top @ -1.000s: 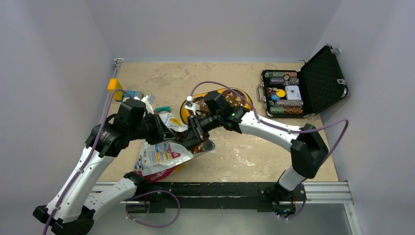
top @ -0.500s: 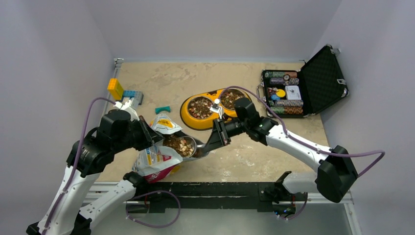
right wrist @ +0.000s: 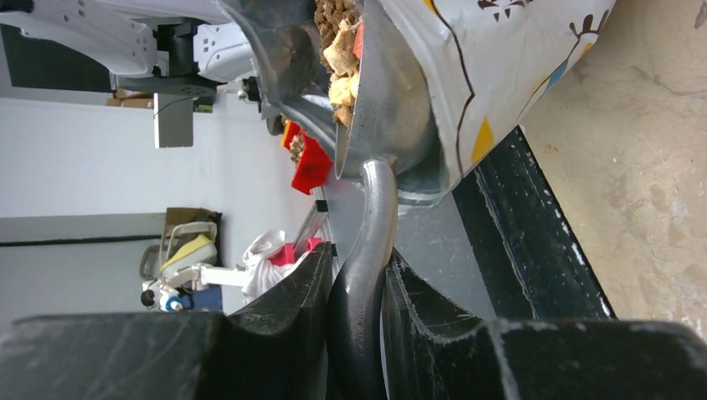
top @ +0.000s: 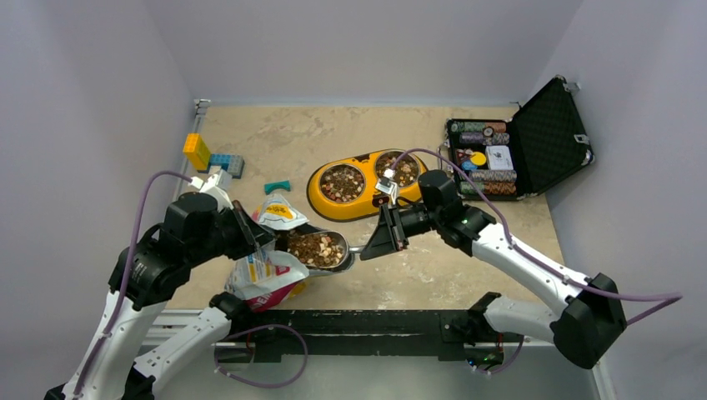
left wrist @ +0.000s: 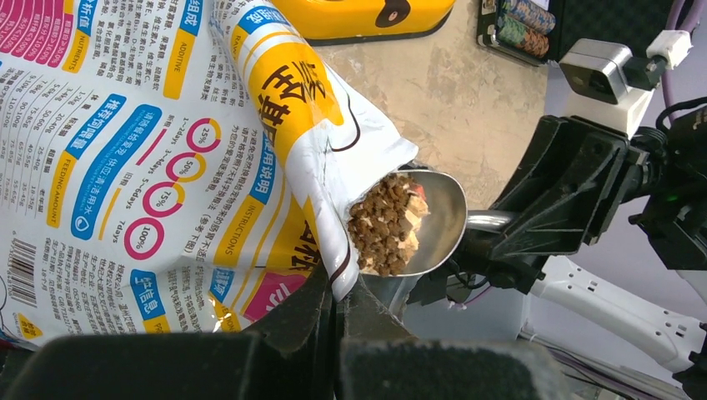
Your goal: Serve the pet food
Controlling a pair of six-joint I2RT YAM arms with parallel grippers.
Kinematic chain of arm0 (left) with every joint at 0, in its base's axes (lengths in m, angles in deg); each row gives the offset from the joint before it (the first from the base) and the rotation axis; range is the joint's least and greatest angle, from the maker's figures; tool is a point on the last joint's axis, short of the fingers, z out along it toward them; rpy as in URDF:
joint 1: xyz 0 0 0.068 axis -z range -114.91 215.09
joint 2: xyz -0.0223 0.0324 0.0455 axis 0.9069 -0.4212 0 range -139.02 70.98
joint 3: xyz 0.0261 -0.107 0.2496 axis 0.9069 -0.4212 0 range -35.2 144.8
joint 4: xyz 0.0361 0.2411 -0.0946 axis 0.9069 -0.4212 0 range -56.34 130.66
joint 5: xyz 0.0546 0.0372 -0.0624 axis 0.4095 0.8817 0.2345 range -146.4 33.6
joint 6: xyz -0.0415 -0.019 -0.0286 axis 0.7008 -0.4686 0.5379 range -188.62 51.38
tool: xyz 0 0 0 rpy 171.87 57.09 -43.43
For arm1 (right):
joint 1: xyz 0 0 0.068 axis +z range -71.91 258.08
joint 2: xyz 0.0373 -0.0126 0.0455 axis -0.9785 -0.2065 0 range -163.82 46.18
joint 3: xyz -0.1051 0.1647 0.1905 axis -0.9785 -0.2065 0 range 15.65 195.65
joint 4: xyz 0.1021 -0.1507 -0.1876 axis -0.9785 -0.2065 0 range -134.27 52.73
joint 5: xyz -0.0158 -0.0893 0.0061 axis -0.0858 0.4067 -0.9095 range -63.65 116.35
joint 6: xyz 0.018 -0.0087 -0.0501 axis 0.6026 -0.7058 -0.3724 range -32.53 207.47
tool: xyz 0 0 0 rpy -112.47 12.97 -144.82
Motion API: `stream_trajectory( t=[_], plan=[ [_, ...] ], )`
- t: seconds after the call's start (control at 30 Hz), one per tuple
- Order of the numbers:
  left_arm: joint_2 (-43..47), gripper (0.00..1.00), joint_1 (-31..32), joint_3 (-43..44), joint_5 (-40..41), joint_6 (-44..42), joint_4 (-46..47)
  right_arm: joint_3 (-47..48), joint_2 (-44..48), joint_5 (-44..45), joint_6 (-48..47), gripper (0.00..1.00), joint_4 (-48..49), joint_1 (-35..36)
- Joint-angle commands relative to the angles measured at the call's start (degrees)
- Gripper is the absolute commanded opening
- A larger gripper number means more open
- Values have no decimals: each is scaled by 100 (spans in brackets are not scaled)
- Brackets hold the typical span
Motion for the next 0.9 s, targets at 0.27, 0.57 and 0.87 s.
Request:
stream_trajectory(
  t=[0.27,0.57,0.87],
  plan=[
    [-267,0,31,58,-536,-202,1067,689,640,138,-387,0,-1338,-313],
    [-547,0,31,101,-729,-252,1278,605,954,193,-329,0,-1649,-581],
    [-690,0,33,128,-703,-254,1240,578,1264,4,-523,0,-1990,-963]
  ],
)
